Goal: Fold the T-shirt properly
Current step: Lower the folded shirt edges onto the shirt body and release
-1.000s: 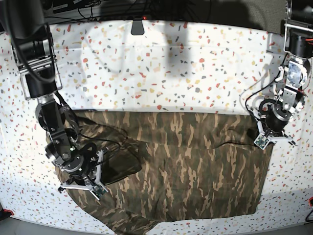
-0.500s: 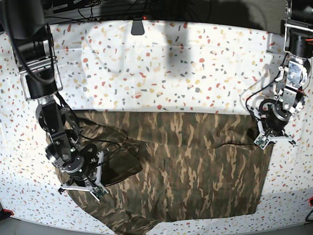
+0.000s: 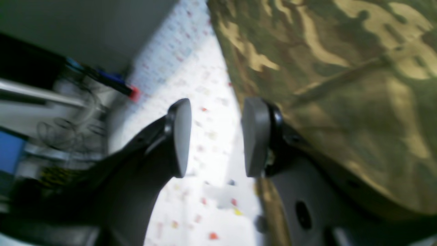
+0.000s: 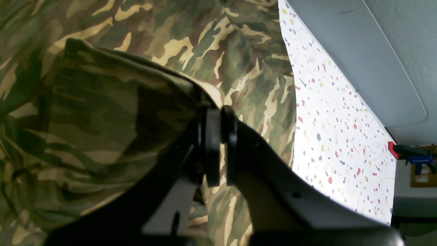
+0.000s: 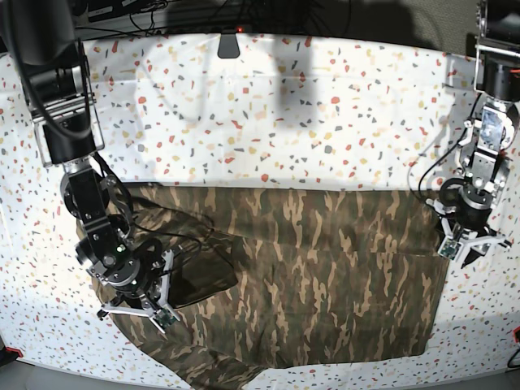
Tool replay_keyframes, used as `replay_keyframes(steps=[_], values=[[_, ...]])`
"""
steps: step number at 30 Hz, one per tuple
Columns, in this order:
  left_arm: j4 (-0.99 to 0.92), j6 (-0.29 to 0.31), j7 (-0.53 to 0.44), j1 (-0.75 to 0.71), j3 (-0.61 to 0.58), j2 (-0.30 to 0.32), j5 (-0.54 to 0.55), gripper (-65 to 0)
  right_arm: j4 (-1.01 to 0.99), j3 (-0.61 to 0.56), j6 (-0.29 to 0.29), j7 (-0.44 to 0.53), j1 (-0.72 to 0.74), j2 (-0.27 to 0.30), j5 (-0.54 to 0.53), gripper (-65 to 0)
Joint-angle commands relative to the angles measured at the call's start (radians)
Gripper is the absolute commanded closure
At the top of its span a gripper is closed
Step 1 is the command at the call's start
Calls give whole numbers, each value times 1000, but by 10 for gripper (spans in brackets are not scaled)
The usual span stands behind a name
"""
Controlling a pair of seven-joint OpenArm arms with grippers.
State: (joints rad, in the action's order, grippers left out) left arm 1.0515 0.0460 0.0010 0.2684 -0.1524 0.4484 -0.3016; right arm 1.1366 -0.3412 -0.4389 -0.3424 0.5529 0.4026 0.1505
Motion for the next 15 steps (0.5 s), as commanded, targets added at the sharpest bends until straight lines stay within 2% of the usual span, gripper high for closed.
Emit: replay_keyframes(steps=[1, 5, 11, 13, 15], values=[[14, -19, -23, 24, 7, 17, 39, -242, 15, 6, 12, 18, 31, 10, -2, 0], [14, -18, -19, 1, 7, 17, 138, -242, 15, 6, 15, 25, 31, 10, -2, 0], [14, -17, -19, -28, 7, 17, 135, -241, 15, 7, 19, 64, 32, 10, -2, 0], [14, -17, -19, -31, 7, 17, 135, -241, 14, 7, 29, 105, 31, 10, 11, -168], [14, -17, -20, -33, 7, 17, 135, -241, 4, 7, 95, 146, 32, 10, 54, -309]])
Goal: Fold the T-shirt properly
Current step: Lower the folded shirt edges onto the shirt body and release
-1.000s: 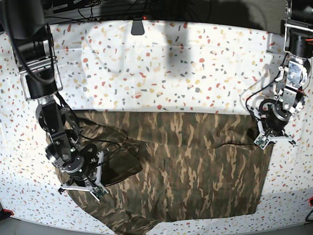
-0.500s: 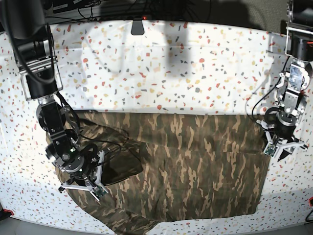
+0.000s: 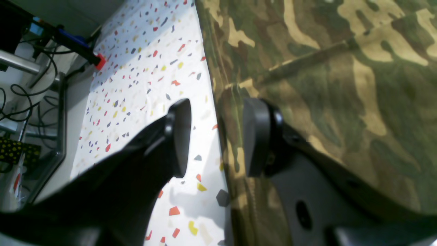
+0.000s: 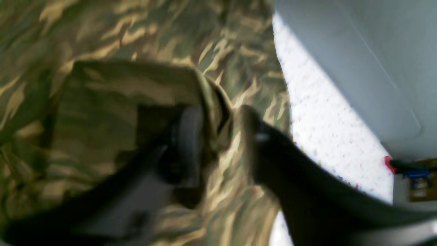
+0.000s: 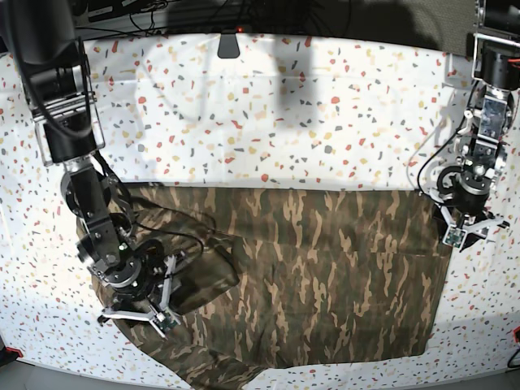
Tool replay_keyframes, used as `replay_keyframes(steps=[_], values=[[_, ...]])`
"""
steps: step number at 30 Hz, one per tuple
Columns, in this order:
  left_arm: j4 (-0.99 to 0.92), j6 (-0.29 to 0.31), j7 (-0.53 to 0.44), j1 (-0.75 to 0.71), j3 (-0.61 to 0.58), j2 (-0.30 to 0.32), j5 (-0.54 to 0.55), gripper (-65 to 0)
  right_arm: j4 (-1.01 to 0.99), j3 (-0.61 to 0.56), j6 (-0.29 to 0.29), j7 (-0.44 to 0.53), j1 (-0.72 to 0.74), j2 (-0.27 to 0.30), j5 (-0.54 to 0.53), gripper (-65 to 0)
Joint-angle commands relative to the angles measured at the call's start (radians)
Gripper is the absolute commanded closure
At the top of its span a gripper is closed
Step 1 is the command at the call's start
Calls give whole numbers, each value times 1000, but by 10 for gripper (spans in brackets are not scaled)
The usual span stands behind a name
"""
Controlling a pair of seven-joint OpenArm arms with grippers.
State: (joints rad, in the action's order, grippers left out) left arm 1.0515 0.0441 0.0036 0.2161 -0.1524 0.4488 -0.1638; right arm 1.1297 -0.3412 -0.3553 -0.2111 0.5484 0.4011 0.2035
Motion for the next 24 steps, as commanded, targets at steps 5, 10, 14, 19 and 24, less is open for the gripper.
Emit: replay_keyframes(steps=[5, 10, 14, 19, 24], values=[[14, -15, -22, 19, 7, 17, -3, -241, -55, 7, 149, 19, 48, 12, 102, -371], [14, -15, -24, 19, 7, 17, -2, -241, -61, 7, 149, 16, 48, 11, 24, -370], [14, -15, -24, 19, 7, 17, -2, -241, -61, 7, 90, -16, 47, 11, -204, -368], [14, -16, -27, 19, 7, 16, -2, -241, -65, 7, -152, -18, 47, -20, -318, -368], [14, -16, -26, 19, 7, 17, -2, -241, -195, 7, -153, -17, 58, -64, -323, -368]])
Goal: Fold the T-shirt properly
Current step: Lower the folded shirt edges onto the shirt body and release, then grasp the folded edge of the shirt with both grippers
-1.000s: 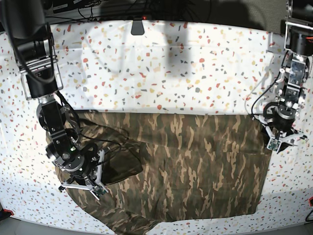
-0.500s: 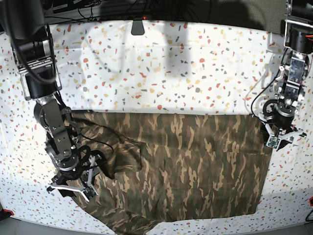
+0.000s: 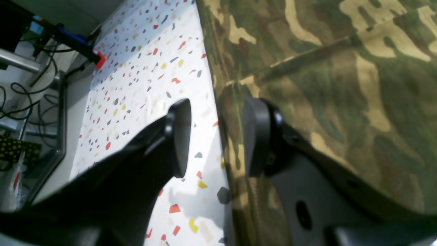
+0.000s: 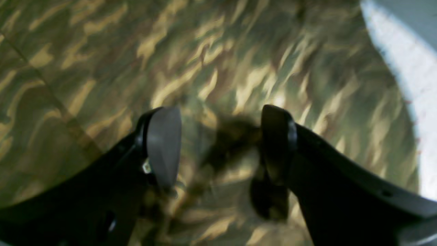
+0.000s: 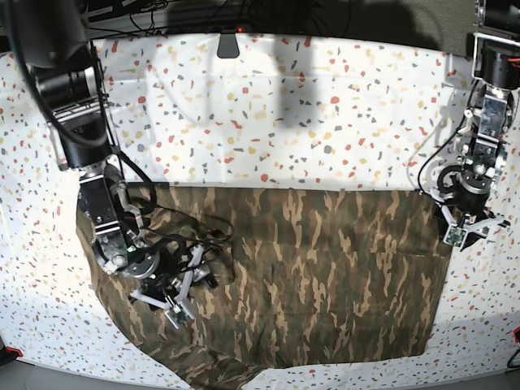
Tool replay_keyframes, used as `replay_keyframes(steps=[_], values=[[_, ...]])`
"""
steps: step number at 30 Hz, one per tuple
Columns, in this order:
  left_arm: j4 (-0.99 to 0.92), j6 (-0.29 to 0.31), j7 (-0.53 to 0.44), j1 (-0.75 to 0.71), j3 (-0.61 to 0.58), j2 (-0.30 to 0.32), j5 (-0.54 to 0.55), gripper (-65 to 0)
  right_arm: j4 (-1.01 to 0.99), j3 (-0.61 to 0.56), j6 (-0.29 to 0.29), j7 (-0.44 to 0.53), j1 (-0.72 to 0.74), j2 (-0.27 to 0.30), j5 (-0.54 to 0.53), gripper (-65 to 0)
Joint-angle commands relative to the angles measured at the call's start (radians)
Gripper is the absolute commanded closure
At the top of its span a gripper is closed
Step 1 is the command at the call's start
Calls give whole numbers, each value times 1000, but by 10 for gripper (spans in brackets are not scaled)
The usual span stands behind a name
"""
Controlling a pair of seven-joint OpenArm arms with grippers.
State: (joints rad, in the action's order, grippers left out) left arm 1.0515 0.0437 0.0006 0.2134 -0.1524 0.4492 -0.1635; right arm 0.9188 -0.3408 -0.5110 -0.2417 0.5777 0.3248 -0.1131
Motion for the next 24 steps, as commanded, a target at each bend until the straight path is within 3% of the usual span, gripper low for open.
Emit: replay_keyframes(steps=[1, 4, 7, 12, 17, 19, 23, 24], values=[[14, -15, -23, 22, 7, 16, 0, -241, -32, 7, 3, 18, 35, 3, -3, -368], [14, -15, -23, 22, 7, 16, 0, -241, -172, 7, 21, 60, 72, -10, 13, -368], [14, -15, -23, 22, 7, 16, 0, -241, -237, 15, 128, 95, 113, -4, 45, -368], [14, -15, -23, 22, 7, 16, 0, -241, -238, 43, 233, 108, 182, 5, 119, -368], [14, -15, -22, 21, 7, 16, 0, -241, -238, 43, 383, 106, 220, 4, 165, -368], [14, -15, -22, 22, 7, 16, 0, -241, -238, 43, 373, 91, 223, 4, 161, -368], [14, -14, -22, 21, 7, 16, 0, -241, -238, 43, 197, 74, 219, 5, 58, -368], [14, -15, -22, 21, 7, 16, 0, -241, -238, 43, 177, 79, 219, 5, 29, -368]])
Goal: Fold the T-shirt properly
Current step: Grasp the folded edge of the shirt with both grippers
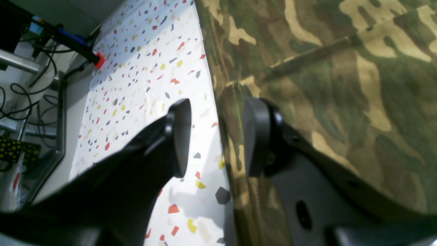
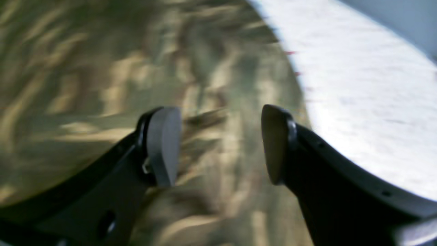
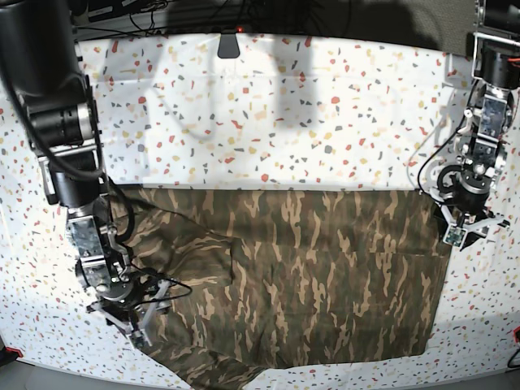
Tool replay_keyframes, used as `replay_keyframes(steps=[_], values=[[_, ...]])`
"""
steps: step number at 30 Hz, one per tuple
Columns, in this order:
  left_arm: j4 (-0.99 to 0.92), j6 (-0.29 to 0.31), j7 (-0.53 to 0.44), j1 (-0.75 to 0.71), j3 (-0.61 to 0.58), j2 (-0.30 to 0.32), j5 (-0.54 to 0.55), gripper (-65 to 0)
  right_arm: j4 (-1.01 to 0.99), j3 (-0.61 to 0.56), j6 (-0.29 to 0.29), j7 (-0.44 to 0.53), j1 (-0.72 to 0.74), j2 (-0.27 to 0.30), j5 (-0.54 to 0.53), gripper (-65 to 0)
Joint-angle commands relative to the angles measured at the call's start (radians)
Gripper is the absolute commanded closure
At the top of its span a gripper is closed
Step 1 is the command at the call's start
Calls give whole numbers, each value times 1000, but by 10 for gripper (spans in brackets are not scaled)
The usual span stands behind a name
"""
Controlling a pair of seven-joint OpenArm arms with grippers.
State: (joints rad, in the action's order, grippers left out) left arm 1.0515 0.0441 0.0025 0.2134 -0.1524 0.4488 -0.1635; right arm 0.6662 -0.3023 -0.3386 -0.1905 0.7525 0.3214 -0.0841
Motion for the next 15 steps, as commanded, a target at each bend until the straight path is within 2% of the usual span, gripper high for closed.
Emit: replay_keyframes(steps=[1, 4, 6, 8, 12, 15], values=[[14, -15, -24, 21, 7, 17, 0, -241, 16, 5, 4, 34, 46, 8, -26, -368], [14, -15, -16, 20, 7, 17, 0, -241, 33, 5, -17, 20, 48, 8, -56, -368], [14, -15, -16, 17, 7, 17, 1, -241, 57, 5, -68, -31, 44, 8, -55, -368], [14, -15, 3, 16, 7, 16, 21, -241, 94, 6, -80, -83, 30, 11, -61, -368], [58, -16, 108, 17, 7, 17, 125, -241, 241, 83, -81, -142, -50, 35, -157, -368], [150, -16, 218, 17, 8, 17, 168, -241, 386, 202, -82, -189, -137, 38, -156, -368]])
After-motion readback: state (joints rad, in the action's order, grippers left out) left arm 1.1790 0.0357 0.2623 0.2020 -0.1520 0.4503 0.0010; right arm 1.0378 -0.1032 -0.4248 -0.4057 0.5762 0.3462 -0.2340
